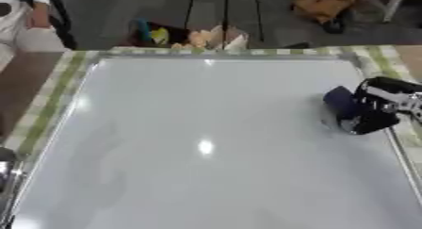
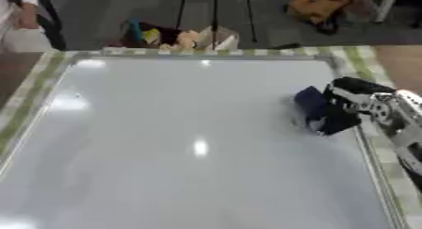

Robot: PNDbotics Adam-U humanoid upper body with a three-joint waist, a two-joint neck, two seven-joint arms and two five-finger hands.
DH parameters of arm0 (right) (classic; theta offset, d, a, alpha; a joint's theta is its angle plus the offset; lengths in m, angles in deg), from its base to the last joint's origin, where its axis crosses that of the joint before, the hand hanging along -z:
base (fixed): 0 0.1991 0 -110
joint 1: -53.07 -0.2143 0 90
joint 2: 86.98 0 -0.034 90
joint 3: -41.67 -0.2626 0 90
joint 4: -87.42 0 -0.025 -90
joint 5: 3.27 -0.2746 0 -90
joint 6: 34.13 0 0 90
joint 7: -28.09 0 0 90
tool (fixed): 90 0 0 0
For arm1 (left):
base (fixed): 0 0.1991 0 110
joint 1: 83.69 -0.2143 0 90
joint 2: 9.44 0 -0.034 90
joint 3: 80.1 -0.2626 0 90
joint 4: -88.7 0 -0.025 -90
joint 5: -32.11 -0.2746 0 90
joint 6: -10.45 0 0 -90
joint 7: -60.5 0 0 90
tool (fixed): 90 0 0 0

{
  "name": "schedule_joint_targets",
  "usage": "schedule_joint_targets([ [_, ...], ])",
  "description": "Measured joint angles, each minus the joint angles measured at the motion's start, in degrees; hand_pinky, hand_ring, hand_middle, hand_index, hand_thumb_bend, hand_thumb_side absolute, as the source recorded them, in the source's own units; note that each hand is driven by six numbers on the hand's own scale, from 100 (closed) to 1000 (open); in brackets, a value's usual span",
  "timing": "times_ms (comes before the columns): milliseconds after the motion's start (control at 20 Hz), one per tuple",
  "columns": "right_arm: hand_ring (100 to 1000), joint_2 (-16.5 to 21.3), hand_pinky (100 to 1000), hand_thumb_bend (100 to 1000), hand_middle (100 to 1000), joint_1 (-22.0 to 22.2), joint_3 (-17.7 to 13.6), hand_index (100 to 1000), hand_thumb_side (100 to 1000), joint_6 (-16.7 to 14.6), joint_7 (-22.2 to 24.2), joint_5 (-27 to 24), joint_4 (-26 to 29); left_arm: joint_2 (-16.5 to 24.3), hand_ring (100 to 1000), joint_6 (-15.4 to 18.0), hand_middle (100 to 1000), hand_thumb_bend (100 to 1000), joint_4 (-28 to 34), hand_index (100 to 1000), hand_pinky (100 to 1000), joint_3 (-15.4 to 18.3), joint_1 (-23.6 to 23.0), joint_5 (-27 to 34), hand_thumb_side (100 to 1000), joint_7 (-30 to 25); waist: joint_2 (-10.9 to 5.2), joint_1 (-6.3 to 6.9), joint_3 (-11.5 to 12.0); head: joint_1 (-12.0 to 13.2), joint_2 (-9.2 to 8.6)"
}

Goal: Wipe the whiteboard clean with a brush.

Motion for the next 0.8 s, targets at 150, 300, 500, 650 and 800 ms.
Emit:
schedule_joint_targets([
  [150, 541, 0.35, 527, 100, 284, 0.18, 0.80, 376, 344, -0.79, 0.94, 0.55, 0.87, 0.00, 825, 0.00, 756, 216, 0.00, 768, 699, 0.00, 0.04, 0.00, 977, 0.00, 0.00, -0.03, -0.01, 0.00, 0.00],
  [300, 541, 0.44, 527, 100, 284, 0.19, 1.19, 376, 344, -1.10, 1.84, 0.77, 1.52, 0.00, 825, 0.00, 756, 216, 0.00, 768, 699, 0.00, 0.04, 0.00, 977, 0.00, 0.00, -0.03, -0.01, 0.00, 0.00],
  [500, 549, 0.46, 531, 100, 290, -0.04, 1.81, 377, 355, -1.41, 3.13, 0.80, 2.00, 0.00, 825, 0.01, 757, 215, 0.00, 767, 699, 0.00, 0.04, 0.00, 976, -0.01, 0.00, -0.31, -0.01, -0.01, 0.00],
  [650, 552, 0.41, 532, 100, 293, -0.67, 2.49, 379, 357, -1.80, 5.01, 0.88, 2.20, 0.00, 825, 0.01, 757, 215, 0.00, 768, 700, 0.00, 0.04, 0.01, 976, -0.01, 0.00, -0.45, 0.21, -0.03, 0.00],
  [800, 553, 0.16, 533, 100, 293, -1.21, 2.99, 380, 355, -2.23, 6.55, 1.38, 2.25, 0.00, 825, 0.02, 757, 215, 0.00, 768, 700, 0.00, 0.05, 0.03, 976, -0.02, -0.01, -0.52, 0.34, -0.06, 0.00],
])
